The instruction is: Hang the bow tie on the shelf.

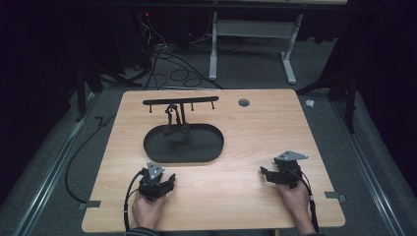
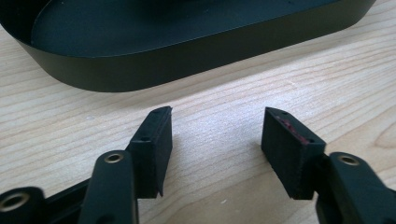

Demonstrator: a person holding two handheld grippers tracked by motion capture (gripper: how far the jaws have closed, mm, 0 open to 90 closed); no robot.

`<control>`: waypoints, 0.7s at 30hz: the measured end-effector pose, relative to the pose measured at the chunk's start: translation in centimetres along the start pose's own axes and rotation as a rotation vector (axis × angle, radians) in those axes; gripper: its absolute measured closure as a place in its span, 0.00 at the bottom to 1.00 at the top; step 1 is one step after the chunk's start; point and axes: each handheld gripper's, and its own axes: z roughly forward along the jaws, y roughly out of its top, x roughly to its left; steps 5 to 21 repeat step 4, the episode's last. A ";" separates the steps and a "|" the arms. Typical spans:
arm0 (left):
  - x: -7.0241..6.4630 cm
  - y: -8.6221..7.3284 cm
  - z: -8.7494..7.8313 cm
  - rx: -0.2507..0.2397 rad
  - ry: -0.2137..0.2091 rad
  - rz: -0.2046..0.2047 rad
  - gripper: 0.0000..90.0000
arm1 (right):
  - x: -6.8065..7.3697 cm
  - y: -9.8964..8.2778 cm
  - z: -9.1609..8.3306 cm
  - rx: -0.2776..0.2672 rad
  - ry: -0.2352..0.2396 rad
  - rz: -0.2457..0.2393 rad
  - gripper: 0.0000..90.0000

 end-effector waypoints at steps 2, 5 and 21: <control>0.0 0.0 0.0 0.000 -0.001 0.000 0.47 | 0.0 0.0 0.0 0.000 -0.001 -0.001 0.35; 0.0 0.0 0.0 0.000 -0.001 0.000 0.47 | 0.0 0.0 0.0 0.000 -0.001 -0.001 0.35; 0.0 0.0 0.0 0.000 -0.001 0.000 0.47 | 0.0 0.0 0.0 0.000 -0.001 -0.001 0.35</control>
